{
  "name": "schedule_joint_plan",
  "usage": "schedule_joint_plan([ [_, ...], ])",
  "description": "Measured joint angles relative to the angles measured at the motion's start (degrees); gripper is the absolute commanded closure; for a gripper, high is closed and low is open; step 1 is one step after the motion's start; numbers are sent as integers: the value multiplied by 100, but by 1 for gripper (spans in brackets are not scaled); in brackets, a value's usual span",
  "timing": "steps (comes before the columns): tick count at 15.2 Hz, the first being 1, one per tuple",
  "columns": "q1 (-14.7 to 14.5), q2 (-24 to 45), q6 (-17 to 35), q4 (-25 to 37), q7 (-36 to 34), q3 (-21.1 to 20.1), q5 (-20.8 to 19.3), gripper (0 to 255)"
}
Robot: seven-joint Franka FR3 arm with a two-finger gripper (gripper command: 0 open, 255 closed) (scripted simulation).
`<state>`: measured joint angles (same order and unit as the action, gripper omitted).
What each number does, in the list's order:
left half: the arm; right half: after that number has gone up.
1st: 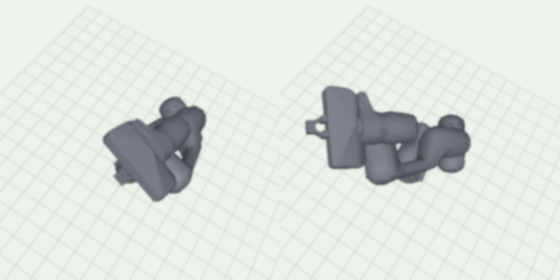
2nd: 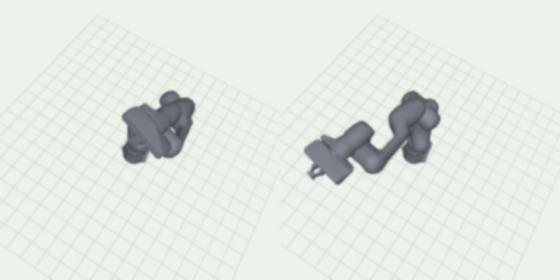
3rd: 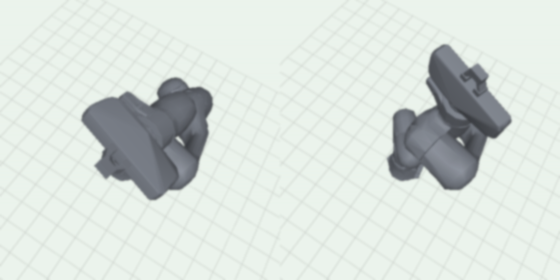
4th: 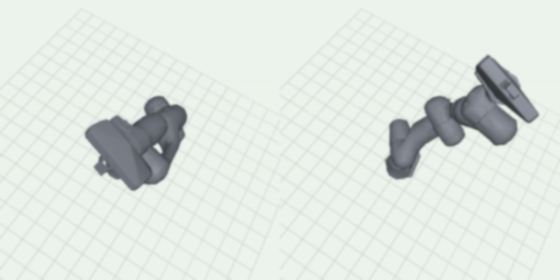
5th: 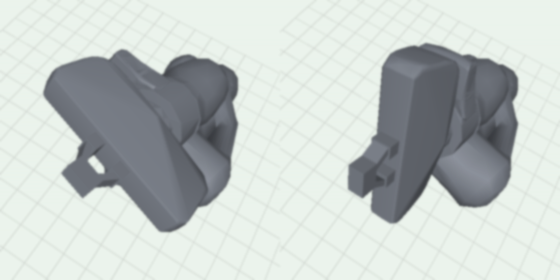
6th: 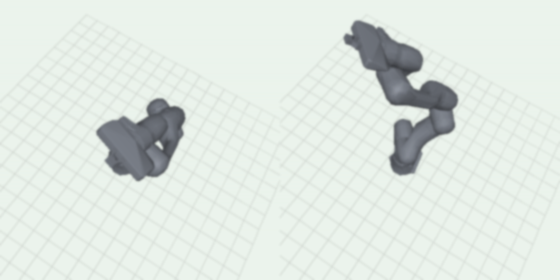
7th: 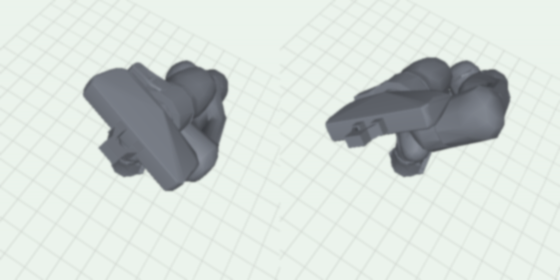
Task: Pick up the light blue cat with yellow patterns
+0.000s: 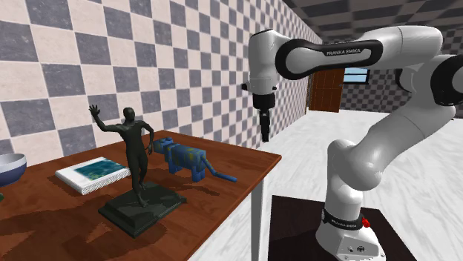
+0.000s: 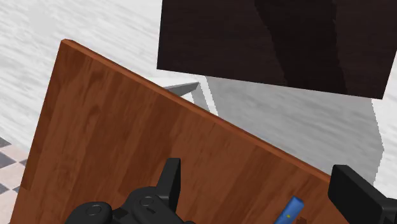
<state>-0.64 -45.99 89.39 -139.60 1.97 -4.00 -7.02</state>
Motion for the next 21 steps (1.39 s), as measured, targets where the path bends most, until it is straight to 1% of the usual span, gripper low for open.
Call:
schedule_joint_plan([
  [2,16,89,69,24,-51,-5,21,0],
  [4,62,435,286,167,-246,-46,104,0],
  [9,213,1544,964,661,-775,-119,282,0],
  [13,322,2399,1387,1160,-1168,-147,396,0],
  [21,489,4080,1912,2482,-1841,-110,574,0],
])
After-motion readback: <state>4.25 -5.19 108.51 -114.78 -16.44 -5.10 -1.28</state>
